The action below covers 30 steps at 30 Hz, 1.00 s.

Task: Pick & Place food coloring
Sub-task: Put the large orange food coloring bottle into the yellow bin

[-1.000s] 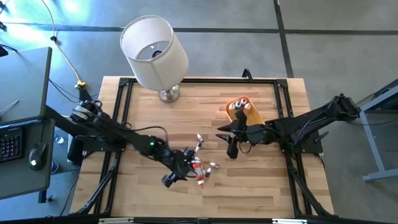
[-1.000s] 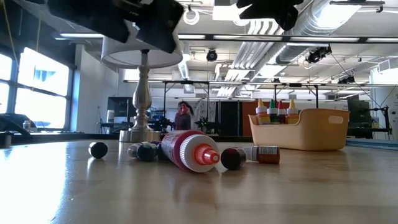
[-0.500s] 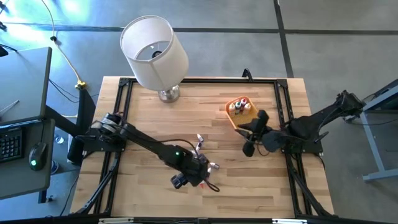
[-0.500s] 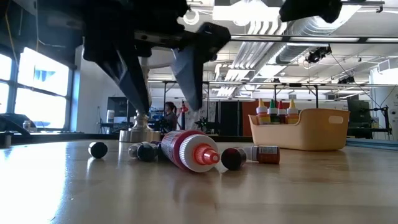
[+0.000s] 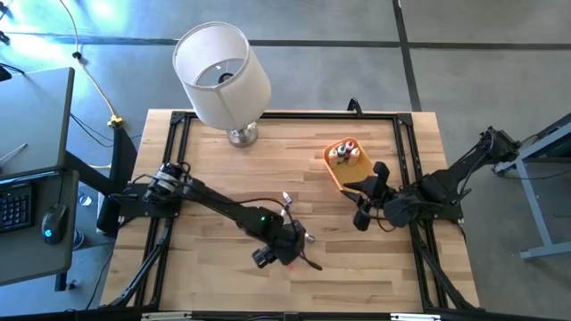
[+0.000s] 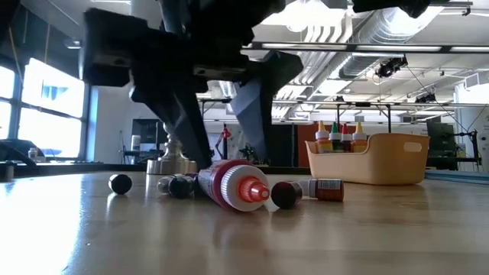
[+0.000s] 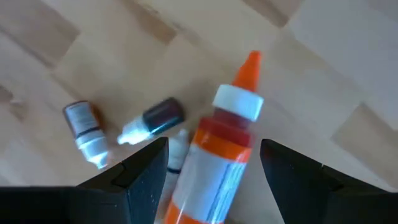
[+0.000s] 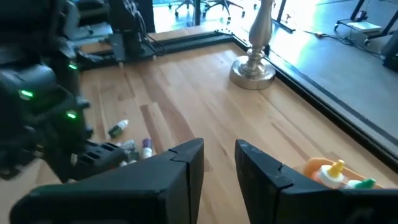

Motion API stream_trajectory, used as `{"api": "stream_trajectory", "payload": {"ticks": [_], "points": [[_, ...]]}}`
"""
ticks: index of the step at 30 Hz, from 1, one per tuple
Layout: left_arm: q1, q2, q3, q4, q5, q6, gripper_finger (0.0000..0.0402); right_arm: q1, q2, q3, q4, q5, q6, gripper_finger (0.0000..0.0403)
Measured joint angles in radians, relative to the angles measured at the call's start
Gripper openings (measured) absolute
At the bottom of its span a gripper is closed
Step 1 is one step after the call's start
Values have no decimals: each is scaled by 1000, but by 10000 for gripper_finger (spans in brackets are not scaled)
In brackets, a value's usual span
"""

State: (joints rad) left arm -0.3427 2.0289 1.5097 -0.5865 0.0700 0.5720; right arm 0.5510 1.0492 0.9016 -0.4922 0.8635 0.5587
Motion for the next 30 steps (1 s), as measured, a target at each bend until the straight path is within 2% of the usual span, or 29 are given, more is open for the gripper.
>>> {"api": "stream_trajectory", "payload": {"ticks": [17, 24, 30], "points": [[22, 48, -3, 7, -3, 0, 244, 0, 0, 0, 19, -12, 2, 85], [29, 47, 0, 19, -13, -7, 178, 0, 0, 0, 18, -34, 2, 85], [29, 46, 0, 36, -130, -28, 115, 0, 0, 0, 18, -36, 2, 85]]}}
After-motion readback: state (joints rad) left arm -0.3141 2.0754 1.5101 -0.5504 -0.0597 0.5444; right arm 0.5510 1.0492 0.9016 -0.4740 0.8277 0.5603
